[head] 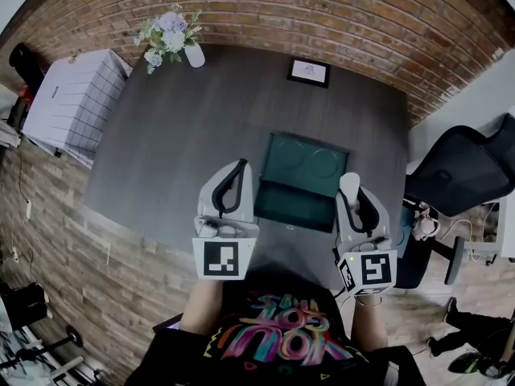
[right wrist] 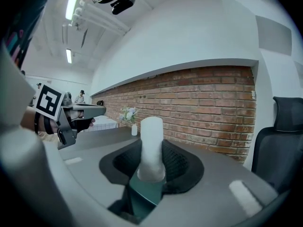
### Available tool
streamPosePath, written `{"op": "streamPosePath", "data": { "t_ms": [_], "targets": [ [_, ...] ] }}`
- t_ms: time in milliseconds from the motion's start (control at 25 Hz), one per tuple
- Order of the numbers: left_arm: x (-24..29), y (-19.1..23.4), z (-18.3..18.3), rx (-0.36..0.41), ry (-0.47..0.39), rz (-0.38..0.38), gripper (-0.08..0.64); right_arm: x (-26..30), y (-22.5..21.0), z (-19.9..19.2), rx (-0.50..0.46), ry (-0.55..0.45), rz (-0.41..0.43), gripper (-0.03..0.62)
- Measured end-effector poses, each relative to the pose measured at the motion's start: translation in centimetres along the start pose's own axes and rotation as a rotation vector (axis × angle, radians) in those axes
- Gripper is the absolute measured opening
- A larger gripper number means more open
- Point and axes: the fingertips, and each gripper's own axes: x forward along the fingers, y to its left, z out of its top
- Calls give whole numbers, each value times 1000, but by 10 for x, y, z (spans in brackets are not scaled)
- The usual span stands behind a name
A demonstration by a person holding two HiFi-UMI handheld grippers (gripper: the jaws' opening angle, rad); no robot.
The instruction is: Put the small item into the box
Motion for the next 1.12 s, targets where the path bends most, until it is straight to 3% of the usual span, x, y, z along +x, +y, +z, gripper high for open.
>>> {"op": "streamPosePath", "data": {
  "t_ms": [400,1120],
  "targets": [
    [26,6,1,-3,2,-66,2,20,-2,4,13,13,-35,133],
    [35,3,-18,-40,38,-84,2,24,-5,-27,-32,110,-15,133]
  ]
}}
